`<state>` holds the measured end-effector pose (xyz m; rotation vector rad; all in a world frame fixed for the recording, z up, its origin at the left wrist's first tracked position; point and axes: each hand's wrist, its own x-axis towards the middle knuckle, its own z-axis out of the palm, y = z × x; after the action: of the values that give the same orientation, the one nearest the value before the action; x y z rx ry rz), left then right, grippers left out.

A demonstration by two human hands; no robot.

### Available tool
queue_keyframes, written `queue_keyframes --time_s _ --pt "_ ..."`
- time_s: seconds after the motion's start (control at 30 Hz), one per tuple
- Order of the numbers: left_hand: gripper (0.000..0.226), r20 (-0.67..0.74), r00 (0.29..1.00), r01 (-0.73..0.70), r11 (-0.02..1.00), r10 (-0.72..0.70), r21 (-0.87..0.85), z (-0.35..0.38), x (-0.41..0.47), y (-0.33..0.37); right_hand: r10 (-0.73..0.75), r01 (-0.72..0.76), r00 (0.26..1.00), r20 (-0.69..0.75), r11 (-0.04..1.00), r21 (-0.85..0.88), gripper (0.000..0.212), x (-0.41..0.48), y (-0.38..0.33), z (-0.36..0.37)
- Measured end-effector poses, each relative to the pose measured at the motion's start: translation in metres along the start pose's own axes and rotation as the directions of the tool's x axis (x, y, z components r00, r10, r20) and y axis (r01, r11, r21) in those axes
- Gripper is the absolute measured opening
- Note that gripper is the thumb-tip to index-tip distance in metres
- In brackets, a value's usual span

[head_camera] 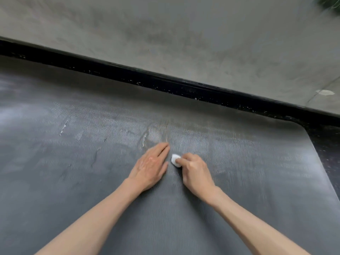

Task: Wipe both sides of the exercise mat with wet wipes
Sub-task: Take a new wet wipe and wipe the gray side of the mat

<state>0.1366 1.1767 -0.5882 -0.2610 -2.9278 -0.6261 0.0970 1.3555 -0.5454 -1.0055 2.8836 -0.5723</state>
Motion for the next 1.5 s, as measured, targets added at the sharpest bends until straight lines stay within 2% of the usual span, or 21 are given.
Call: queue_keyframes --time_s 0.13,0.2,0.23,0.33,0.37,0.43,0.57,0.63,0.7,0.77,0.83,0.97,1.1,1.13,1.23,1.3,1.43,1.5 --pt "0.054 0.024 1.0 0.008 1.0 -0.008 0.005 0.011 -0.034 0.009 -0.198 0.194 0.969 0.146 0.98 0.04 0.025 -0.088 -0.028 0.003" --pt "0.055 0.04 0.999 -0.015 1.0 0.015 0.011 0.012 -0.045 0.015 -0.25 0.249 0.945 0.21 0.968 0.032 0.026 -0.105 -0.028 -0.002" --pt "0.056 0.047 0.999 -0.027 0.999 0.026 0.019 0.012 -0.05 0.018 -0.23 0.231 0.952 0.202 0.973 0.017 0.026 -0.101 -0.024 -0.004" --pt "0.056 0.04 0.999 -0.023 0.999 0.022 0.042 0.012 -0.055 0.021 -0.047 0.048 0.997 0.063 0.999 -0.014 0.03 -0.083 -0.017 -0.002" --pt "0.056 0.047 0.999 -0.018 0.999 0.015 0.047 0.012 -0.055 0.021 -0.041 0.042 0.998 0.047 0.999 -0.028 0.031 -0.089 -0.019 0.001" --pt "0.057 0.075 0.997 -0.012 0.998 0.008 0.055 0.01 -0.054 0.02 -0.116 0.117 0.989 0.097 0.993 -0.011 0.031 -0.118 -0.034 0.002" --pt "0.057 0.067 0.998 0.016 0.998 -0.021 0.066 0.006 -0.057 0.027 -0.304 0.286 0.915 0.265 0.953 0.103 0.028 -0.172 -0.049 -0.009" --pt "0.057 0.052 0.998 0.038 0.995 -0.042 0.088 0.007 -0.058 0.033 -0.268 0.246 0.923 0.277 0.963 0.113 0.024 -0.158 -0.035 -0.011" --pt "0.056 0.051 0.997 0.048 0.994 -0.053 0.097 0.007 -0.058 0.036 -0.141 0.132 0.977 0.16 0.989 0.063 0.023 -0.137 -0.018 -0.011" --pt "0.055 0.043 0.997 0.053 0.996 -0.057 0.075 0.006 -0.059 0.036 -0.053 0.051 0.996 0.074 0.998 0.03 0.025 -0.134 -0.014 -0.007" --pt "0.052 0.025 0.999 0.046 0.998 -0.047 0.032 0.004 -0.062 0.037 -0.077 0.074 0.993 0.085 0.996 0.042 0.027 -0.152 -0.026 -0.002" --pt "0.043 -0.004 0.999 -0.037 0.998 0.037 -0.045 0.0 -0.092 0.052 -0.201 0.191 0.958 0.206 0.979 0.067 0.024 -0.174 -0.035 -0.005" --pt "0.045 0.01 0.995 -0.1 0.994 0.101 -0.054 0.006 -0.125 0.062 -0.043 0.043 0.997 0.065 0.999 0.004 0.02 -0.149 -0.019 -0.006" --pt "0.046 0.026 0.994 -0.105 0.994 0.107 -0.042 0.007 -0.13 0.063 -0.041 0.04 0.997 0.059 0.999 0.012 0.022 -0.154 -0.023 -0.005" --pt "0.048 0.046 0.994 -0.102 0.995 0.103 -0.011 0.009 -0.134 0.063 -0.204 0.194 0.963 0.175 0.978 0.072 0.033 -0.191 -0.046 -0.006" --pt "0.048 0.05 0.995 -0.09 0.996 0.091 -0.005 0.009 -0.134 0.065 -0.267 0.262 0.937 0.224 0.964 0.053 0.03 -0.197 -0.042 -0.008" --pt "0.049 0.053 0.995 -0.092 0.996 0.09 0.022 0.008 -0.134 0.066 -0.073 0.073 0.994 0.085 0.997 0.006 0.021 -0.16 -0.022 -0.007" --pt "0.049 0.05 0.995 -0.09 0.996 0.089 0.012 0.008 -0.134 0.066 -0.082 0.081 0.992 0.096 0.997 0.016 0.021 -0.169 -0.029 -0.003"
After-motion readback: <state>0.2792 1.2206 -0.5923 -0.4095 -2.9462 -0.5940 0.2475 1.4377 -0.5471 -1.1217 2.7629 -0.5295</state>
